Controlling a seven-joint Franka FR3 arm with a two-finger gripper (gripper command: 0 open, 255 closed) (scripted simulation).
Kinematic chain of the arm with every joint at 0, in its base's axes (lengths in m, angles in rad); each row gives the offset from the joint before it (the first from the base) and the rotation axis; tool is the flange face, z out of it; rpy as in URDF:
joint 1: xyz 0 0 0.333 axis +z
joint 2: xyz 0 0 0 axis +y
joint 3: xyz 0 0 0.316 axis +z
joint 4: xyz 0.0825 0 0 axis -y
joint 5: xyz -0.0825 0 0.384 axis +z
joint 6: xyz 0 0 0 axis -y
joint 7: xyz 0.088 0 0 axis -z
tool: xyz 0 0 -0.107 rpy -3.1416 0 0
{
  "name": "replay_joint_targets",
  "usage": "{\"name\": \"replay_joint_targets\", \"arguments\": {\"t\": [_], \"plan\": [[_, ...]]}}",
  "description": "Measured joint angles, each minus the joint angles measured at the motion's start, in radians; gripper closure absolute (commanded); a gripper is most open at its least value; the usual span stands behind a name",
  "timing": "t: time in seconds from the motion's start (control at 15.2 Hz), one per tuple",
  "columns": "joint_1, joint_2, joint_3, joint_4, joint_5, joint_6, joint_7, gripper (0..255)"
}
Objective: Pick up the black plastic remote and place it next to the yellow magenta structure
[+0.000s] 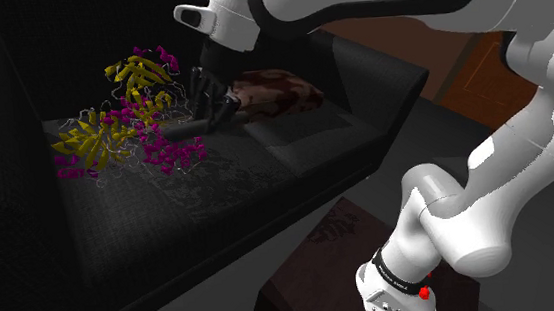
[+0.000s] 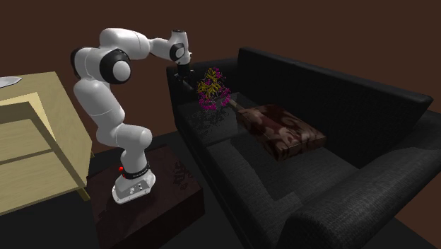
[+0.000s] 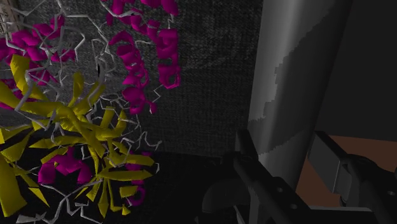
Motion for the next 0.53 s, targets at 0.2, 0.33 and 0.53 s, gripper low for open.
{"name": "replay_joint_targets", "arguments": {"t": [0.2, 0.33, 0.53], "plan": [[-0.001, 0.003, -0.002, -0.034, 0.002, 0.036, -0.007, 255], [-0.001, 0.006, -0.004, -0.060, 0.004, 0.065, -0.012, 255], [0.000, 0.015, -0.005, -0.093, 0.009, 0.106, -0.016, 255]]}}
